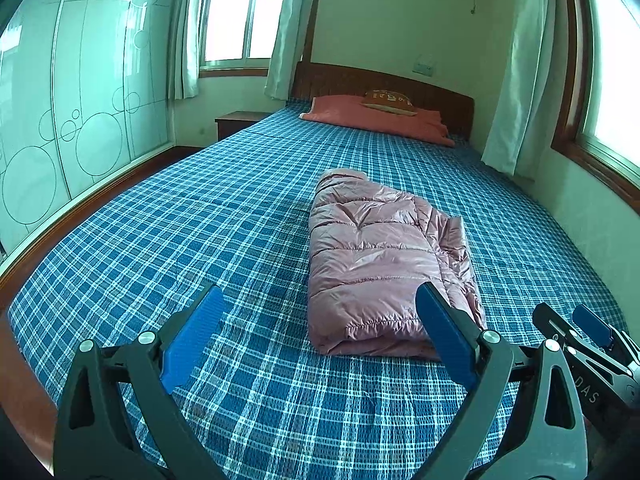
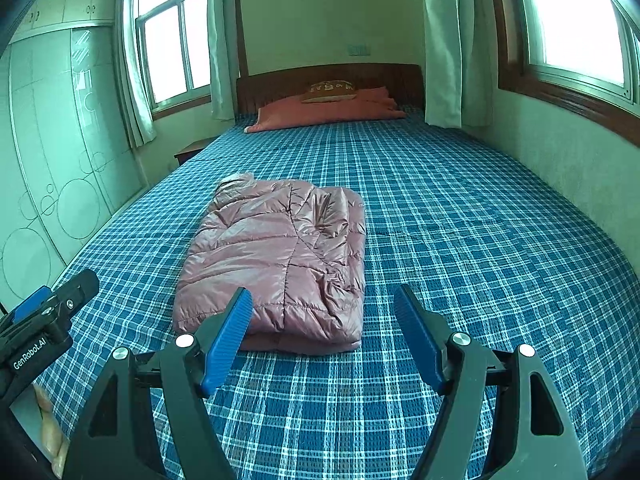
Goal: Fold large clothes
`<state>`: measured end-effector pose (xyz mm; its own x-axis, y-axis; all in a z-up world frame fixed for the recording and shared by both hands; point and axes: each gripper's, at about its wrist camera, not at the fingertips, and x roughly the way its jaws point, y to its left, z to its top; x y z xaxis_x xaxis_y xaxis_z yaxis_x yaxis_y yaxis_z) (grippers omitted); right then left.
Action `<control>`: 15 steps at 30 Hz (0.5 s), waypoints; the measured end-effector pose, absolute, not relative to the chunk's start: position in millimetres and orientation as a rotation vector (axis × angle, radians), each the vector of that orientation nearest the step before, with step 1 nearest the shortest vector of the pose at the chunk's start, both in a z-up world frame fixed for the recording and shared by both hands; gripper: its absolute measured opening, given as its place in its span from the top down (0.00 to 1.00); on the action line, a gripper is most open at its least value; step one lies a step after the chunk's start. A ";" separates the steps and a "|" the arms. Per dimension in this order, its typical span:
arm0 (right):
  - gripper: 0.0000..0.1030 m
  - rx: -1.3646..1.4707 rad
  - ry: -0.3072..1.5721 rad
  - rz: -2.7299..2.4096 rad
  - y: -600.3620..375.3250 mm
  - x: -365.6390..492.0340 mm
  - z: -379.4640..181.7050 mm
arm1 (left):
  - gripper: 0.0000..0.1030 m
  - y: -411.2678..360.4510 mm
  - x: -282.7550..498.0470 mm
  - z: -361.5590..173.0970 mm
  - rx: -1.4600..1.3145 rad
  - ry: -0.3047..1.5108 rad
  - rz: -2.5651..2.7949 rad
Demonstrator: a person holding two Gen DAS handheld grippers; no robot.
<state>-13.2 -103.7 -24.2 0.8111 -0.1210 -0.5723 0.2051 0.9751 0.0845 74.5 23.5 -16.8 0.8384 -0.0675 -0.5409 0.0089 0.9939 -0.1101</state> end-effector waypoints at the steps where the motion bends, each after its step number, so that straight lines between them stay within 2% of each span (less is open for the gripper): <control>1: 0.30 0.144 0.600 -0.174 -103.4 -13.1 -24.1 | 0.06 23.7 74.7 -17.0 -0.104 0.576 -0.040; 15: 0.30 0.135 0.596 -0.173 -100.1 -11.9 -24.7 | 0.06 22.1 74.0 -17.1 -0.103 0.575 -0.038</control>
<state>-11.9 -100.1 -24.7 0.8136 -0.1224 -0.5684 0.2003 0.9767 0.0764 74.0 22.1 -17.1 0.8385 -0.0645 -0.5411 0.0068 0.9941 -0.1081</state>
